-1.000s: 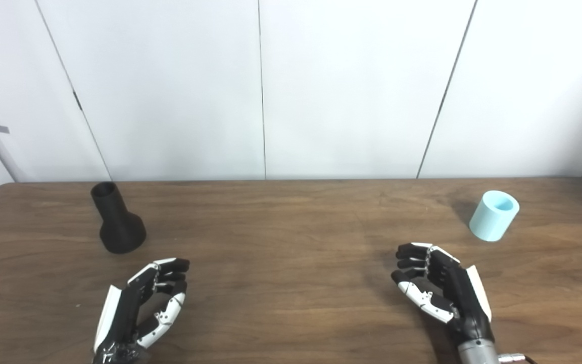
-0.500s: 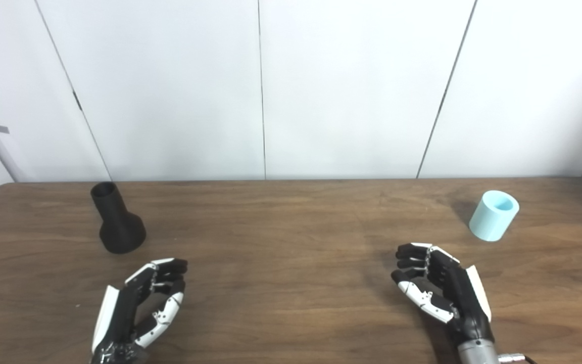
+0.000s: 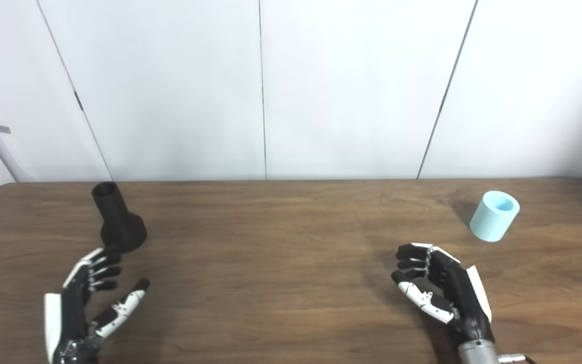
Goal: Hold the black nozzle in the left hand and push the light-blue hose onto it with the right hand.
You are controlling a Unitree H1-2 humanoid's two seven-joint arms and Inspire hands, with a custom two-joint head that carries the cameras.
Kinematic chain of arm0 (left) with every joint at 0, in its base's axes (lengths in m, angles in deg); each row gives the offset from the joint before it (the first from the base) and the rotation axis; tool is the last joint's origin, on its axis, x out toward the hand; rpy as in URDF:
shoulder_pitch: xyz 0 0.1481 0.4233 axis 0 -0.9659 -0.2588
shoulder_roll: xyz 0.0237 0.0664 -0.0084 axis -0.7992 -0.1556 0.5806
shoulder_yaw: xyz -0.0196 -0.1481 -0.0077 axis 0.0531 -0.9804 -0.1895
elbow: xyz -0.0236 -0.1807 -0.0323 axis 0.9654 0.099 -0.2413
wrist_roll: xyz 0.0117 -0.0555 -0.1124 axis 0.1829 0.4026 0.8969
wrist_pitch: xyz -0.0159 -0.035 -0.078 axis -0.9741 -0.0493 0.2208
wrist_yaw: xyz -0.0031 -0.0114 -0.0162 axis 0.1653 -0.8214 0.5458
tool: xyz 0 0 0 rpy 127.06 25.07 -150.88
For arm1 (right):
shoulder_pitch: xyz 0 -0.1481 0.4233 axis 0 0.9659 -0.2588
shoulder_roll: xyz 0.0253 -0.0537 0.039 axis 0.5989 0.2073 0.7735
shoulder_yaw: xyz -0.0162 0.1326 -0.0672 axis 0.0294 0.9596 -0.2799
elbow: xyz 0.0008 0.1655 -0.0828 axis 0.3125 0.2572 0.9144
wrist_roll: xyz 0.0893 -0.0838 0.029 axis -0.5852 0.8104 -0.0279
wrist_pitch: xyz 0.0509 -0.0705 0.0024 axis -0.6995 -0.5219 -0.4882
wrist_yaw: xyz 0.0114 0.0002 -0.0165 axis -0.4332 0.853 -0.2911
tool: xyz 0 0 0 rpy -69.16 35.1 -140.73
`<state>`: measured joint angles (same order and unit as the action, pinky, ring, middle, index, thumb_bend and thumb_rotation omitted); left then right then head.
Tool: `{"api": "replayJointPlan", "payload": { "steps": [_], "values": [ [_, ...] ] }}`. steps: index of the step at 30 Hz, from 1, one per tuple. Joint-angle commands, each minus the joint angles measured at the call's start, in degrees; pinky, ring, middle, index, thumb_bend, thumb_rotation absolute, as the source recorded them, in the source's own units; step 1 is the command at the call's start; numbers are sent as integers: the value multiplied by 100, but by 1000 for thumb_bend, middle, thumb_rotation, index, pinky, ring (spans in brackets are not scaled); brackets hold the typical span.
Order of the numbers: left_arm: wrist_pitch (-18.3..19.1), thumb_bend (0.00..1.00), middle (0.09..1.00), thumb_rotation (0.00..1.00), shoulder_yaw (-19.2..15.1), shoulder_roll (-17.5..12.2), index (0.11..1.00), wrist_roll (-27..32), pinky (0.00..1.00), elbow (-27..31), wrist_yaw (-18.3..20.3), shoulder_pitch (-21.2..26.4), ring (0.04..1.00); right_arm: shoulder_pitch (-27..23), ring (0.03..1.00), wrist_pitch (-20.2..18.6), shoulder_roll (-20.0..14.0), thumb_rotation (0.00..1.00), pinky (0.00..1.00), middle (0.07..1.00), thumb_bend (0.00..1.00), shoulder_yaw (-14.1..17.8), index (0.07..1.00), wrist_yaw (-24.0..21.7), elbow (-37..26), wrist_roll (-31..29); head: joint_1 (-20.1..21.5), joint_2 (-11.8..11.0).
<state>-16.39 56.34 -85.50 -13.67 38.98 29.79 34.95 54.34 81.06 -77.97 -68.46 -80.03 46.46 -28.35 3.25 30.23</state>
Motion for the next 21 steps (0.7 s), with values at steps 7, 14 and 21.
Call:
{"api": "replayJointPlan", "payload": {
  "steps": [7,14,21],
  "values": [
    [489,783,854,266,-127,150,890,-403,468,350,-453,228,690,-21,614,154,1,217,530,635,271,6,615,28,48,-27,-26,-26],
    [1780,896,997,321,-41,26,1000,-277,116,1018,100,705,934,-15,613,173,-72,199,528,634,265,45,613,8,67,-68,-255,-43],
    [1353,824,954,193,-299,-362,1000,546,0,-84,347,1228,964,-12,634,206,-216,138,546,650,265,179,625,-115,168,-369,-821,-86]
  ]
}}
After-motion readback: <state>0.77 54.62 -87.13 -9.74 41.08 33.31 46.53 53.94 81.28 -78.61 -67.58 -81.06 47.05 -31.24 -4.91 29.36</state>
